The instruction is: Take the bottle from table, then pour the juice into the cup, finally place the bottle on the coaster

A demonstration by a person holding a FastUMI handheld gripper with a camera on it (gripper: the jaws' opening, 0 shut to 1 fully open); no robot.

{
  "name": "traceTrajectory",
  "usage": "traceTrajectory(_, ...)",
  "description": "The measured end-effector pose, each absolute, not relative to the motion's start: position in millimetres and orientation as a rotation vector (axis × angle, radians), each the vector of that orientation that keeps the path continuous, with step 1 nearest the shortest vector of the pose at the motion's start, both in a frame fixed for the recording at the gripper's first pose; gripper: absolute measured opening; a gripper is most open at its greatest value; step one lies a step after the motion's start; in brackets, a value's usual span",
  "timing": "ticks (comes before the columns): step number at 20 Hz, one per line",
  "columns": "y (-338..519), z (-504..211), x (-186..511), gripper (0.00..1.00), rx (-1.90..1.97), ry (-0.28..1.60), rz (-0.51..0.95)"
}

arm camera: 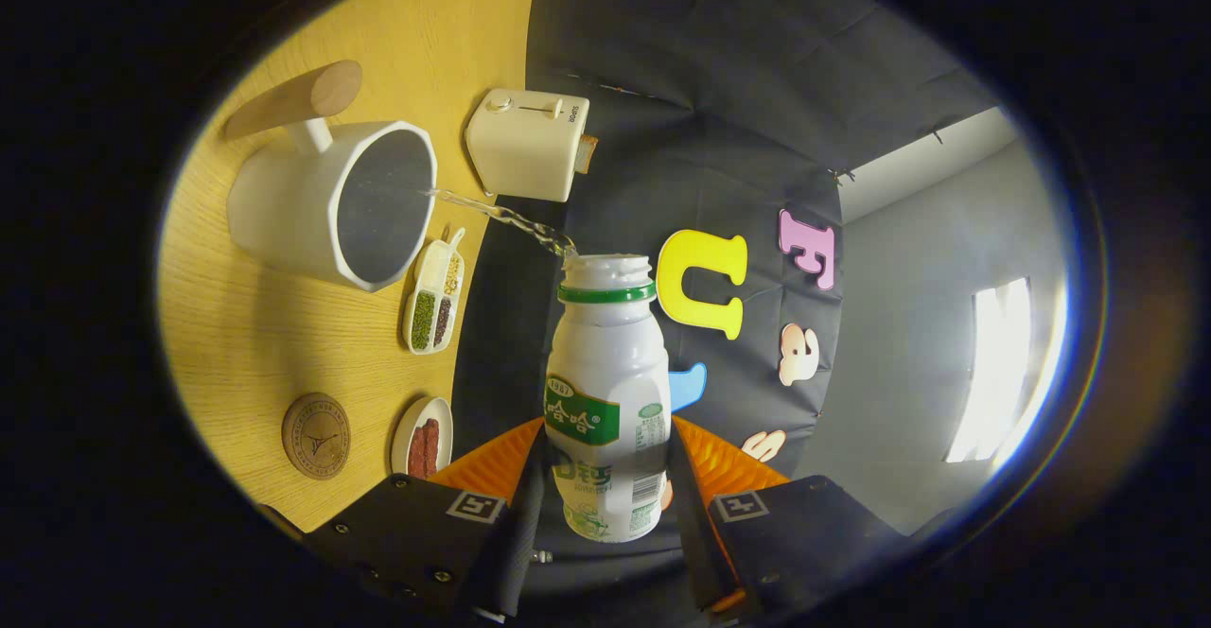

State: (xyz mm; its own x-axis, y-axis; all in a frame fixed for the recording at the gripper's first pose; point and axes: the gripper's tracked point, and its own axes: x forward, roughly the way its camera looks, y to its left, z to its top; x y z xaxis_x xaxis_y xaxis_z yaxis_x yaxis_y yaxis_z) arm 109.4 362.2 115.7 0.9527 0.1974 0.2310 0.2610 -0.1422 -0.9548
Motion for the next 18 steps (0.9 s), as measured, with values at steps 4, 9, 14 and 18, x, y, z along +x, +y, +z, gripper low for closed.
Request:
traceTrajectory(4,361.9,115.9,109.6,0.66,-1.732,-0.346,-0.056)
traceTrajectory(9,362.3,116.6,110.4,0.66,-1.745,-0.351,-0.057)
traceTrajectory(14,362.3,116.3,109.8,0.66,-1.764,-0.354,-0.057)
traceTrajectory(18,362.5,116.7,109.8,0.66,-1.775,-0.354,-0.057)
